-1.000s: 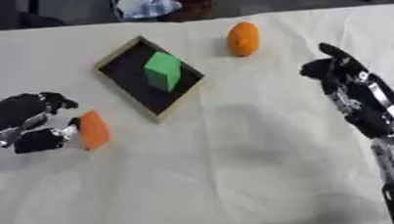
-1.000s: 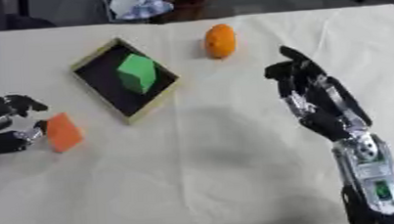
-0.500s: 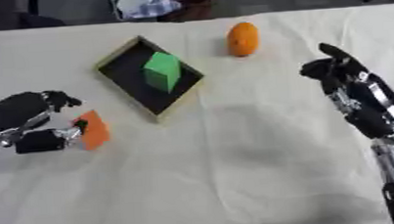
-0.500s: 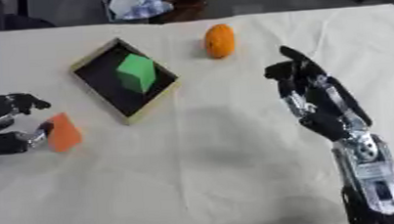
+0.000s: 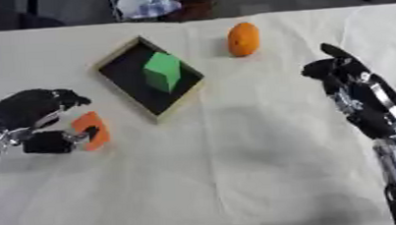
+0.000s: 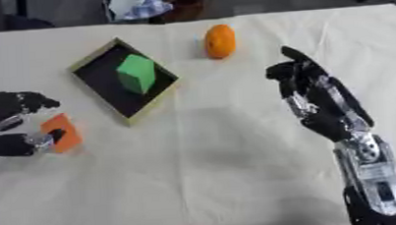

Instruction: Pick up objects on the table and place them in the box.

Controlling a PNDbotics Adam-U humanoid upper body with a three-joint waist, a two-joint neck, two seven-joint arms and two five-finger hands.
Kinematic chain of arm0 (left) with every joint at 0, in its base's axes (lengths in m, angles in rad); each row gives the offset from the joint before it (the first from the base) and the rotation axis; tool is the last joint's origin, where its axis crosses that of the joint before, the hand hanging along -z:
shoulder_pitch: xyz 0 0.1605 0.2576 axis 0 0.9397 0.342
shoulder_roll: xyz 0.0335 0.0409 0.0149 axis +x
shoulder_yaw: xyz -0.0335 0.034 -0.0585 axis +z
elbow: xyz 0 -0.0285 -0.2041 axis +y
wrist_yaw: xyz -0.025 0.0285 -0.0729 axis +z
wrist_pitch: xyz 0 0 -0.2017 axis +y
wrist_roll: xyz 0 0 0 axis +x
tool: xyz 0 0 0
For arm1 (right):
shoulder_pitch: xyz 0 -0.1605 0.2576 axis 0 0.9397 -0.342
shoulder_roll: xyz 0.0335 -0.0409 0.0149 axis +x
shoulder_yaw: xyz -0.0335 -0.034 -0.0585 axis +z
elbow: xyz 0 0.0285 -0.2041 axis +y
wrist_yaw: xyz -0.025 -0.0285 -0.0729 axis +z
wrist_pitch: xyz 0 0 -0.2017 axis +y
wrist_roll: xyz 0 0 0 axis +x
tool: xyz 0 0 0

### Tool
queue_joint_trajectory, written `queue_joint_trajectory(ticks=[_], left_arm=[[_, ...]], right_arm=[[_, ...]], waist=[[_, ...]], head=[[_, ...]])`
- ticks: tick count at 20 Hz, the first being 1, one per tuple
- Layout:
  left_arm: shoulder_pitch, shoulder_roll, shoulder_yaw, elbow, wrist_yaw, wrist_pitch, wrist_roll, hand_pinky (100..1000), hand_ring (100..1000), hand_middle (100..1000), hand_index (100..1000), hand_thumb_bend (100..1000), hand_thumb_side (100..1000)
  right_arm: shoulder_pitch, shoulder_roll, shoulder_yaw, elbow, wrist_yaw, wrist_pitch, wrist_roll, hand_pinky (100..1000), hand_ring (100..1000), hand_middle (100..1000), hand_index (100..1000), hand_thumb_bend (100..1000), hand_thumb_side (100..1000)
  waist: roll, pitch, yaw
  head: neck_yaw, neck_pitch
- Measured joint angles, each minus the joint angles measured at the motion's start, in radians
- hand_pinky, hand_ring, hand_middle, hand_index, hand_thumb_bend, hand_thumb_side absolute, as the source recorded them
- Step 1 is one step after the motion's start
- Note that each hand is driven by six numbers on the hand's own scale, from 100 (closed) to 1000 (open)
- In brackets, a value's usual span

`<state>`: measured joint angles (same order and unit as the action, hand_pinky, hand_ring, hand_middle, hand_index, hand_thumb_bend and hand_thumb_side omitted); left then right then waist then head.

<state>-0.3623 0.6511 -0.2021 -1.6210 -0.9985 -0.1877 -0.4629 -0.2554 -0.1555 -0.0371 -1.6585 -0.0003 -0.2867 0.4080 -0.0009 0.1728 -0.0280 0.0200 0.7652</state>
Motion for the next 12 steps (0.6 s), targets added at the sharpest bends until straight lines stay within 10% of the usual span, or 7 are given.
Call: queue_joint_trajectory(ticks=[12], left_arm=[[-0.009, -0.011, -0.011, 0.032, -0.033, -0.01, -0.018, 719, 651, 712, 927, 259, 959]], right_arm=[[0.0, 0.0, 0.0, 0.0, 0.0, 0.0, 0.0, 916, 810, 742, 981, 100, 537]], waist=[[0.0, 0.0, -0.004]], head=[[0.0, 0.0]])
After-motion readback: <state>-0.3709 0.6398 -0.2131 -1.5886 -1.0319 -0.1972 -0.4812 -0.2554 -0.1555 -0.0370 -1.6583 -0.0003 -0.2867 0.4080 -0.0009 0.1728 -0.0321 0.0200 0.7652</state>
